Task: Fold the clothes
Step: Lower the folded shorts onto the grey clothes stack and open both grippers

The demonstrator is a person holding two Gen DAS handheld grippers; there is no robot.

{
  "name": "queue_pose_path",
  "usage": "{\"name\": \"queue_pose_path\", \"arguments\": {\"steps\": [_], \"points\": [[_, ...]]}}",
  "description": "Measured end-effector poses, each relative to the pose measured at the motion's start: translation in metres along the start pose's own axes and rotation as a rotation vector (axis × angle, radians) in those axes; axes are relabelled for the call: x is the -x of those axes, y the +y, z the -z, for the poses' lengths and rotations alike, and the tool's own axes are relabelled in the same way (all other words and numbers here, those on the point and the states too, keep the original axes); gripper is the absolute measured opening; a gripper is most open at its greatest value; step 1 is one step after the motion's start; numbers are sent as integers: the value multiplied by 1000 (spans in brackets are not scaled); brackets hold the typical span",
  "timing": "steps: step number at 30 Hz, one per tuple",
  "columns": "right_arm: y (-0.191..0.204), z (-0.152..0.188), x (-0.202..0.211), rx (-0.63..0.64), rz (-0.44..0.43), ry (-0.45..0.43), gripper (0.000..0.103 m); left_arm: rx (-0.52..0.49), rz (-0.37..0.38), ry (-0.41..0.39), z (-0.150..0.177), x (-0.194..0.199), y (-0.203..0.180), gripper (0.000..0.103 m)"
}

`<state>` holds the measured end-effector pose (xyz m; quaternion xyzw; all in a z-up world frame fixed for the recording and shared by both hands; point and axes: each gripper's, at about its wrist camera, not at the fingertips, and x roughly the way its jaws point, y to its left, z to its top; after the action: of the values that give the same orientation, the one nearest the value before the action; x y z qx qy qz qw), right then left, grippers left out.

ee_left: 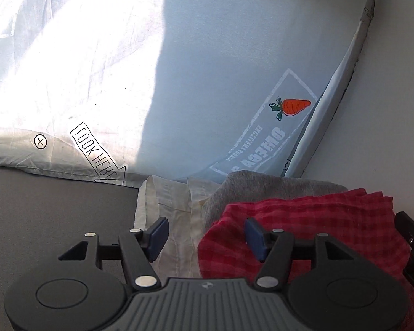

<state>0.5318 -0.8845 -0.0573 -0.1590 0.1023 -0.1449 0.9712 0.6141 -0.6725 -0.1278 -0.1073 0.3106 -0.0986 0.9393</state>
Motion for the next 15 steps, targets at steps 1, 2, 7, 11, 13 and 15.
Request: {"name": "queue_pose_path", "arguments": {"steps": [1, 2, 7, 11, 13, 15], "points": [[0, 1, 4, -16, 9, -3, 72, 8, -4, 9, 2, -1, 1, 62], [-2, 3, 7, -37, -9, 10, 76, 17, -3, 18, 4, -2, 3, 62], [-4, 25, -24, -172, -172, 297, 84, 47, 4, 51, 12, 4, 16, 62], [-10, 18, -19, -204, -176, 319, 89, 50, -24, 16, 5, 35, 34, 61], [-11, 8, -6, -202, -175, 293, 95, 40, -28, -21, -3, 61, 39, 62], [-12, -2, 8, -197, -175, 265, 101, 21, -44, -64, -5, 93, 45, 70]]}}
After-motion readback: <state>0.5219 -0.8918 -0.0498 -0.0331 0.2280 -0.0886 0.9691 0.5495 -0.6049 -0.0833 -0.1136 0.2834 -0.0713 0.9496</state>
